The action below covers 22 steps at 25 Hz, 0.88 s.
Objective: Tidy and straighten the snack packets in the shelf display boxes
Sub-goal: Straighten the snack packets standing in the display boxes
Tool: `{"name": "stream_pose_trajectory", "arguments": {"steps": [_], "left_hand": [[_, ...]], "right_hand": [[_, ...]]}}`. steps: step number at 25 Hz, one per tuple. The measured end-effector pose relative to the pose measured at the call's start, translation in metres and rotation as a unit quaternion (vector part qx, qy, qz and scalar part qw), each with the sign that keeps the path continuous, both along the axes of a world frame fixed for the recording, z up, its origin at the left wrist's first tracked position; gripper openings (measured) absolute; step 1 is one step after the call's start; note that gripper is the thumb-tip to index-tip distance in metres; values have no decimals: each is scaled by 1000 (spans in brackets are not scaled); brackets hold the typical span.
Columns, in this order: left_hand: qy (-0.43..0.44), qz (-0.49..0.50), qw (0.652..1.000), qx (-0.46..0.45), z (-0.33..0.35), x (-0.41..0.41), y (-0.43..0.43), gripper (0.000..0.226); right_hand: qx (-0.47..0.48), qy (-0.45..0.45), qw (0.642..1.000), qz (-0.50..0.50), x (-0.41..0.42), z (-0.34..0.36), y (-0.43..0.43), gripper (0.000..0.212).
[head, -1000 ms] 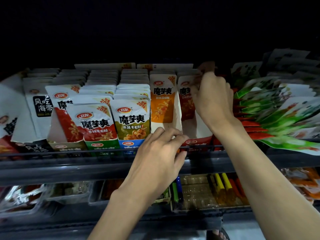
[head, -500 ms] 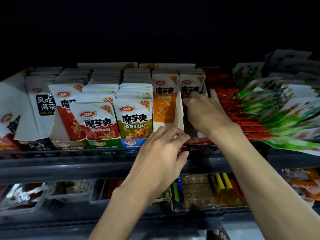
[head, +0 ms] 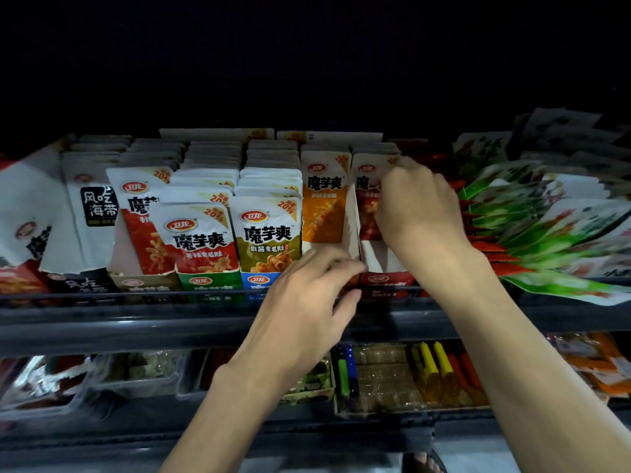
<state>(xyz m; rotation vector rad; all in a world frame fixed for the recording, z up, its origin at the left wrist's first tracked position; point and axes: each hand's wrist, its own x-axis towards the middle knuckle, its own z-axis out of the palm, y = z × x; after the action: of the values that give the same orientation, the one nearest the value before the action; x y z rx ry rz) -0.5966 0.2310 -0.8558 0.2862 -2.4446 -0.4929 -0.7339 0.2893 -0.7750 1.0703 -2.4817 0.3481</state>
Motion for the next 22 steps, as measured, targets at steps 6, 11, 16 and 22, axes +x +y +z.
{"name": "stream_pose_trajectory", "arguments": {"steps": [6, 11, 16, 22], "left_hand": [[199, 126, 971, 35, 22, 40, -14, 15], [329, 241, 886, 220, 29, 73, -43, 14], [220, 290, 890, 276, 21, 86, -61, 36], [163, 301, 913, 222, 24, 90, -59, 35]], "right_hand": [[-233, -34, 944, 232, 38, 10, 7, 19], [-180, -89, 927, 318, 86, -1, -18, 33], [-94, -64, 943, 313, 118, -18, -39, 41], [-132, 19, 943, 305, 123, -23, -42, 29]]}}
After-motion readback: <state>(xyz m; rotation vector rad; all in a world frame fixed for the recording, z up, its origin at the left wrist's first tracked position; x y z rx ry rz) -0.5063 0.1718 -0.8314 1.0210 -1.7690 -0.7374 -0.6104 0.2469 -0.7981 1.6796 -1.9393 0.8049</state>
